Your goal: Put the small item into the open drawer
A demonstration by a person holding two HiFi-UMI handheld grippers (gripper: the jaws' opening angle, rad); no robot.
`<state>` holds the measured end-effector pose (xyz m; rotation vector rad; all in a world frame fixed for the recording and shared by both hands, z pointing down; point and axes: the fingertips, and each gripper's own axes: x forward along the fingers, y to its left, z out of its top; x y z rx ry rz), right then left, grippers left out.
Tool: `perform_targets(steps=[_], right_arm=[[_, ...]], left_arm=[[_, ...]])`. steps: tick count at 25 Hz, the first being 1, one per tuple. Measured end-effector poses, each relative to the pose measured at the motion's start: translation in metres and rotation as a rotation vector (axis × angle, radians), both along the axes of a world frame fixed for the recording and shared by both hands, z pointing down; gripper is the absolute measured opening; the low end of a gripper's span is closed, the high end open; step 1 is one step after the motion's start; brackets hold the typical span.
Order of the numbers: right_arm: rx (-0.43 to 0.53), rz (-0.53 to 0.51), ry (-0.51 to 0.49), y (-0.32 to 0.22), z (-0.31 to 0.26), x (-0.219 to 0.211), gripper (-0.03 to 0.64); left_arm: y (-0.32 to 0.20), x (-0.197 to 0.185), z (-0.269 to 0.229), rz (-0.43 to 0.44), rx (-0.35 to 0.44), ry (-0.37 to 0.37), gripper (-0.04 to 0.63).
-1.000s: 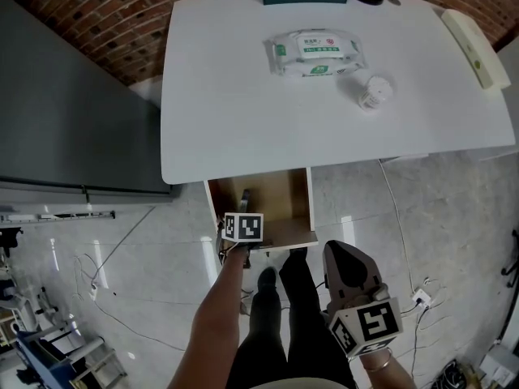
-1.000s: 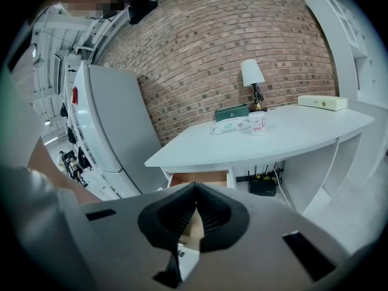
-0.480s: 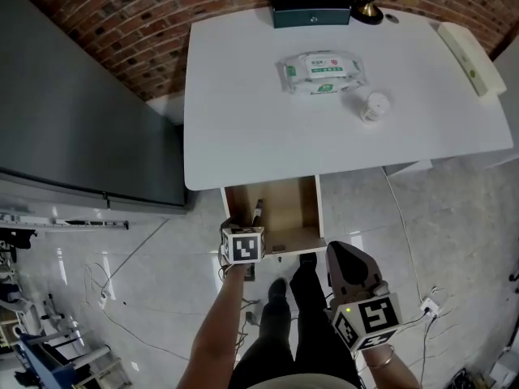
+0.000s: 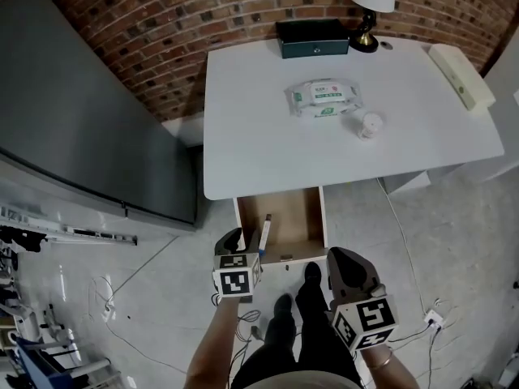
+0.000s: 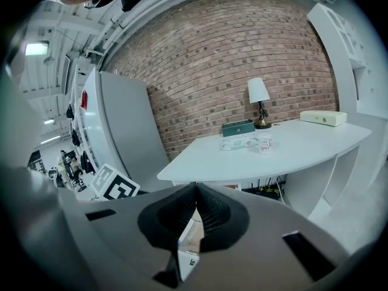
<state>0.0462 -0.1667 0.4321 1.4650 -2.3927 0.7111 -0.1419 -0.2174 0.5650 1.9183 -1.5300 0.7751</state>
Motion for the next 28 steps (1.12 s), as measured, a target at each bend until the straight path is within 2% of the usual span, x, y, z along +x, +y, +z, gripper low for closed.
perform_targets(steps=[5, 11, 17, 28], right_arm=[[0.029, 0.018, 0.004, 0.01, -0.018, -0.001, 0.008], [0.066, 0.041, -0.001, 0.024, -0.041, -0.004, 0.008], [0.096, 0.036, -0.003, 0.044, -0.061, -0.014, 0.008], [0.162, 0.035, 0.022, 0.077, -0.091, -0.03, 0.008]], left_arm=[[0.013, -0.005, -0.059, -0.018, 0.118, 0.043, 0.121], [0.039, -0.011, -0.112, -0.014, 0.209, 0.075, 0.095], [0.067, -0.028, -0.15, -0.045, 0.274, 0.096, 0.052], [0.11, -0.042, -0.206, -0.008, 0.399, 0.116, 0.028]])
